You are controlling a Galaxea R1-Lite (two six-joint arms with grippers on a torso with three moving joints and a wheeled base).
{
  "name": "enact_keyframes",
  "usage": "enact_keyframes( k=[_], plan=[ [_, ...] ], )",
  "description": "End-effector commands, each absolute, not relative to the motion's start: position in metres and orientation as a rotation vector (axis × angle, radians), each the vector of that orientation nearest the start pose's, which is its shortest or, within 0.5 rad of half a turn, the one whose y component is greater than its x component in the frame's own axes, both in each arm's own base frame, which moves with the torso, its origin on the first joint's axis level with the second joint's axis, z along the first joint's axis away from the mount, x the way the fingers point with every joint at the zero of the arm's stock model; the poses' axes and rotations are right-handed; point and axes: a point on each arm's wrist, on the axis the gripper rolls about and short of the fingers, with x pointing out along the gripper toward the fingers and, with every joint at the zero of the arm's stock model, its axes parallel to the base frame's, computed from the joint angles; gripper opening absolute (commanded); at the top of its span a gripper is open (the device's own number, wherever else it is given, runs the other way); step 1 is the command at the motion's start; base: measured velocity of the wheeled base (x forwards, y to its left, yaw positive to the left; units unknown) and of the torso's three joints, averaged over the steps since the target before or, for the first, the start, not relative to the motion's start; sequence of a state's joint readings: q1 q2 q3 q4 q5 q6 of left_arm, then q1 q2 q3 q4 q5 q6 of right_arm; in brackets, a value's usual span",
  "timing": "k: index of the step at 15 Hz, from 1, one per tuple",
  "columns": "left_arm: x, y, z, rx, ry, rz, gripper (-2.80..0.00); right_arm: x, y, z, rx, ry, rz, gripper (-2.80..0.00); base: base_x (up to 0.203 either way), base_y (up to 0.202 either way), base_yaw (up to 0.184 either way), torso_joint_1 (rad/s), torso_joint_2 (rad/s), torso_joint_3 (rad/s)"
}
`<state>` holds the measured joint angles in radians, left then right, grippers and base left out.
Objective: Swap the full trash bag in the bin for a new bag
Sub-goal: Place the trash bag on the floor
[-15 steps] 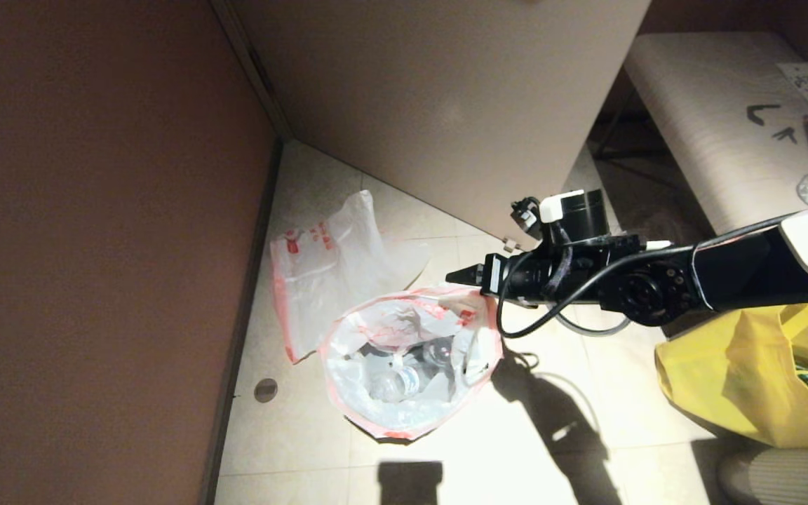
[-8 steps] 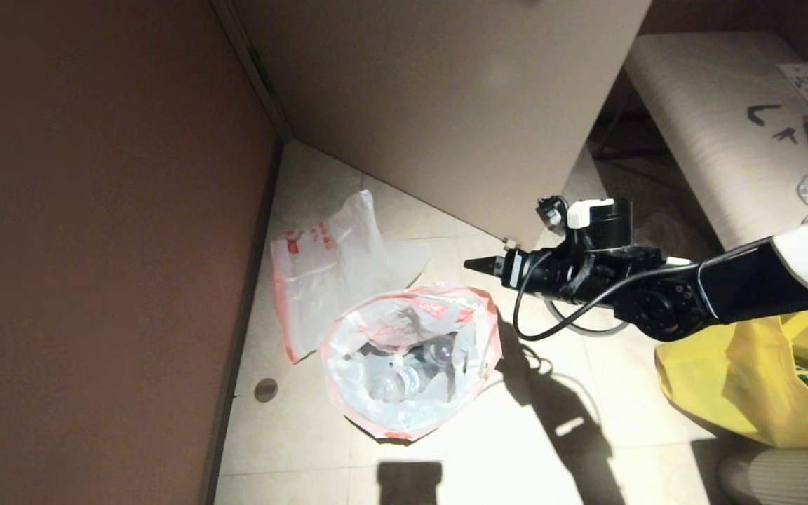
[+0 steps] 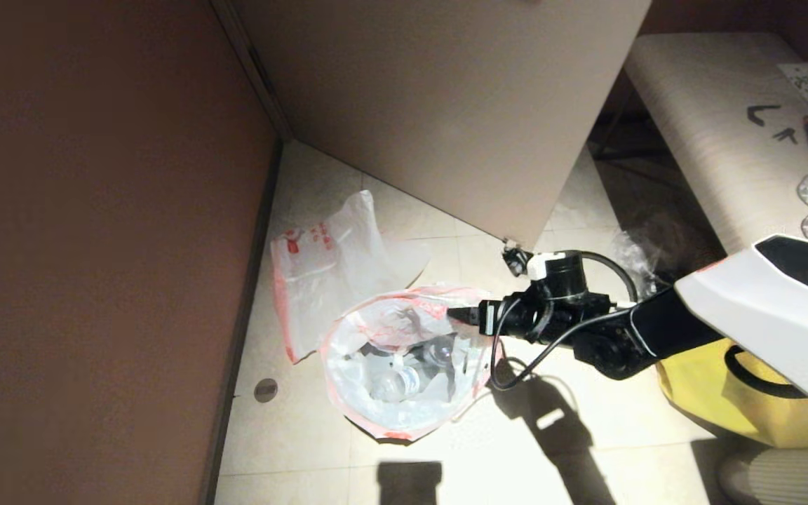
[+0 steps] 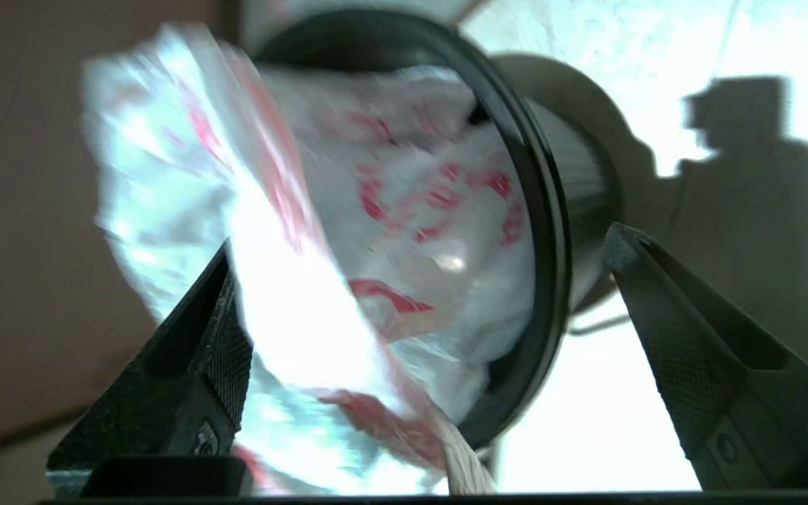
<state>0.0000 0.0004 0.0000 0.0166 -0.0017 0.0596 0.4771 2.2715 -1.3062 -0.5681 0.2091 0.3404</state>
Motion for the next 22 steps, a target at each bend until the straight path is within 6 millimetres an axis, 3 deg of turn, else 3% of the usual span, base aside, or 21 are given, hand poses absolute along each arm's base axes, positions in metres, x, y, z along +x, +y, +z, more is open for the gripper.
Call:
enact_keyframes(
  k=[1,2,7,12,16,20,22],
  plan=[
    [-0.022,0.000,0.072,0.060,0.023,-0.002,-2.80,0.396,0.223,0.060,0.195,0.549,0.592,-1.04,0.000,0.000,0.000,0.000,0.00,0.000],
    [-0.022,0.000,0.072,0.060,0.023,-0.002,-2.80,0.395,0.230,0.054,0.159,0.542,0.583,-2.80,0.000,0.000,0.000,0.000,0.00,0.000],
    [-0.022,0.000,0.072,0.060,0.023,-0.002,-2.80,0.388,0.238,0.066,0.172,0.513,0.591,-2.80,0.000,0.000,0.000,0.000,0.00,0.000],
    [-0.022,0.000,0.072,0.060,0.023,-0.002,-2.80,0.372,0.242,0.090,0.434,0.700,0.741,-2.80,0.000,0.000,0.000,0.000,0.00,0.000],
    [-0.022,0.000,0.072,0.060,0.023,-0.002,-2.80,0.348,0.234,0.159,0.682,0.761,0.923,-2.80,0.000,0.000,0.000,0.000,0.00,0.000],
    [-0.022,0.000,0.072,0.060,0.023,-0.002,-2.80,0.310,0.213,0.241,0.759,0.629,1.034,-2.80,0.000,0.000,0.000,0.000,0.00,0.000],
    [-0.022,0.000,0.072,0.060,0.023,-0.002,-2.80,0.288,0.196,0.273,0.751,0.523,1.052,-2.80,0.000,0.000,0.000,0.000,0.00,0.000]
  ],
)
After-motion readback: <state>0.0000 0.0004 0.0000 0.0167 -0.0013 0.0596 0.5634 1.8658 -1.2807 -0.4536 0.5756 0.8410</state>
